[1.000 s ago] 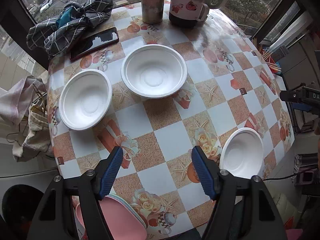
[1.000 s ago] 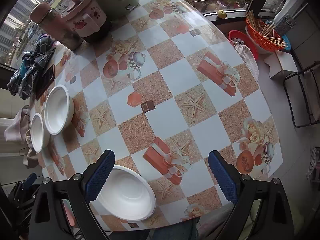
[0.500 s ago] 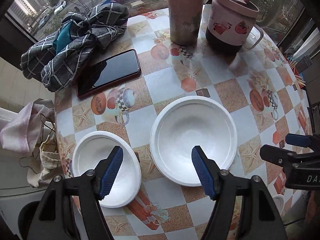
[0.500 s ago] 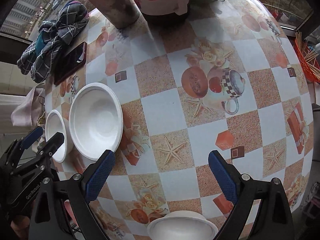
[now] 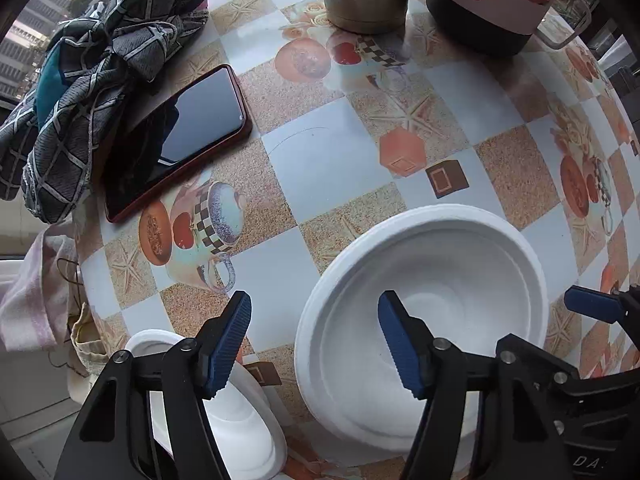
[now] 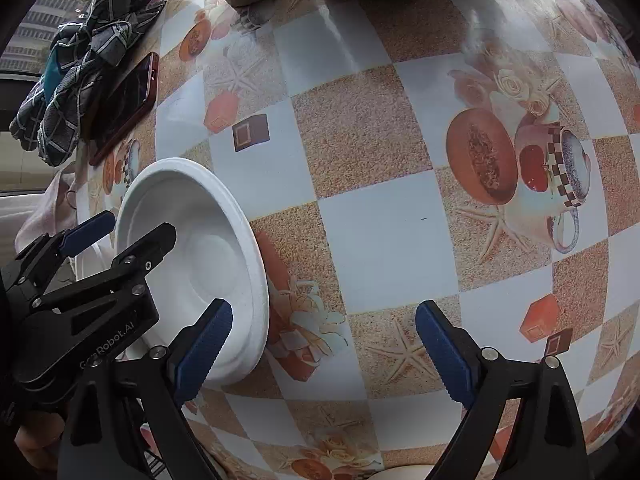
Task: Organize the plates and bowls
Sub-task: 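Position both grippers on either side of a white bowl's rim, then close both grippers on the white bowl's rim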
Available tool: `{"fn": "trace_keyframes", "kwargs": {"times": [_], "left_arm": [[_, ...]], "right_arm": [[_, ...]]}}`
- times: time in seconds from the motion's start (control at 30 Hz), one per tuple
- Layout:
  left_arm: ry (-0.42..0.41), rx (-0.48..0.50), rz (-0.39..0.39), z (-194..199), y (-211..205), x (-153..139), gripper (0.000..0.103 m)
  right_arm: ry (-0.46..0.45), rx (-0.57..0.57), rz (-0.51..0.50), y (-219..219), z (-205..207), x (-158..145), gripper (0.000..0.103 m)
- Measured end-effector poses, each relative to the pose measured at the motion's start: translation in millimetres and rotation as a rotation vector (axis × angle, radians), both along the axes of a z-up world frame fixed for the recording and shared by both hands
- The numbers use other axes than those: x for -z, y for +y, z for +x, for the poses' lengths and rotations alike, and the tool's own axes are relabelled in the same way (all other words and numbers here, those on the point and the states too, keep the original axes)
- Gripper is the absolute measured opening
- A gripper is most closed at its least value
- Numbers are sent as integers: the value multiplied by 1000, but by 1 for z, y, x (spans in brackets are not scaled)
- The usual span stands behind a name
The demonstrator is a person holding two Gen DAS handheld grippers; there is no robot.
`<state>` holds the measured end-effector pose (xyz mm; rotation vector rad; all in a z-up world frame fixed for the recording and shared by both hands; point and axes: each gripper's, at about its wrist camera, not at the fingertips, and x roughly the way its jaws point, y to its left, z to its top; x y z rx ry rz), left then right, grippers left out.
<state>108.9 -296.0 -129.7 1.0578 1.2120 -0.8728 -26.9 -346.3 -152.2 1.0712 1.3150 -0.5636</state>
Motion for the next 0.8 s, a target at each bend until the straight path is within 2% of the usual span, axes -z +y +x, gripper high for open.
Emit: {"fn": "trace_keyframes", "kwargs": {"times": [0.03,0.07,0.1,0.17,0.23,0.33,0.47,0.57,0.8], "left_arm": [[12,4,20,-1,-1,4,58],[23,6,40,-3,-1,8,48],[33,6,60,-4,0,11,42],[43,-2,53,-6,2,11,38],[57,-6,49,-8,3,8,35],[122,-19,42,-20,7,5,26],[112,12,32,-48,23,5,26],[128,3,27,-64,42,6,26],[101,-18,44,-92,93,6,26]], "right_arm": [[-1,-2,4,1,0,2,81],[2,-1,12,0,1,4,78],[2,7,15,0,0,4,75],[-22,18,23,0,0,4,68],[-46,10,49,1,1,4,46],[-42,4,85,6,0,8,22],[-23,-9,103,17,-15,11,18],[-6,-29,119,28,-30,12,18],[37,-110,123,68,-44,14,19]]}}
